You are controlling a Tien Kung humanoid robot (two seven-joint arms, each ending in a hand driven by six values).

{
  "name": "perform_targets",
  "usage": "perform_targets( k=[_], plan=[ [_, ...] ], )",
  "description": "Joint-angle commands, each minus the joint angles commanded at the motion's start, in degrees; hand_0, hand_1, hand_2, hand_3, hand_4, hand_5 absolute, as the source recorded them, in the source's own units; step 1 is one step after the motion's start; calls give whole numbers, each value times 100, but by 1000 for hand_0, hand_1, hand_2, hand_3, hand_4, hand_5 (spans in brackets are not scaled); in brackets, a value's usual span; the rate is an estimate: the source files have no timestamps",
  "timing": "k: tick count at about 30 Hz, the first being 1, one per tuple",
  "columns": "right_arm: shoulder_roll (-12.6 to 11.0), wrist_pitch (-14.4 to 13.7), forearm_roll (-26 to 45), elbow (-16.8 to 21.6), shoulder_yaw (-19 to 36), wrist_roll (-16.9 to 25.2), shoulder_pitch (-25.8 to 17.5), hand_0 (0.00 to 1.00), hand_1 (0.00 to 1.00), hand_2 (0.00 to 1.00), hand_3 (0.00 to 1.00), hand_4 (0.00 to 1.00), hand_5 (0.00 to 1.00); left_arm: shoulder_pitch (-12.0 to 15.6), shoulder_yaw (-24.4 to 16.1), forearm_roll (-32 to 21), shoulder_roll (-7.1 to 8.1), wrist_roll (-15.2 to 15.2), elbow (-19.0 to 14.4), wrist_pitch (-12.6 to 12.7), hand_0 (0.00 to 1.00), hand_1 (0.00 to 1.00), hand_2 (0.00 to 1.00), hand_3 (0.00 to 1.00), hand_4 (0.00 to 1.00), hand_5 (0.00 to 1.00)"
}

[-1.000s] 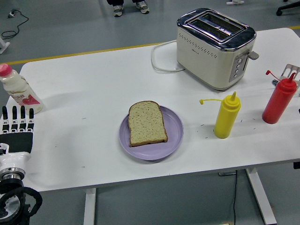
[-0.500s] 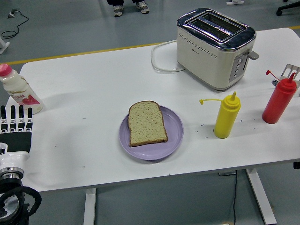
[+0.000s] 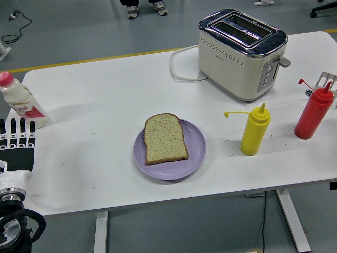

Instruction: Pick up the cup,pour liquid into bread,place the cup on the desk

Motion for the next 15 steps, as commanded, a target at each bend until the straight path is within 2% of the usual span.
perform_targets(
  k=[2, 3, 15],
  plan=[
    [-6, 102, 231, -105, 67, -103, 83, 862, 800, 811, 836, 557, 353, -1, 1, 0, 0, 4, 1, -2, 858, 871, 934, 855, 715, 998],
    [-12, 139, 328, -163, 98, -137, 114, 837, 779, 782, 800, 546, 361, -2, 2, -1, 0, 5, 1, -3, 858, 871, 934, 854, 715, 998],
    [-27, 497, 1308, -637, 450, -428, 320, 823, 771, 765, 778, 520, 395, 19, -1, -2, 0, 9, 2, -4, 858, 871, 934, 855, 715, 998]
  ],
)
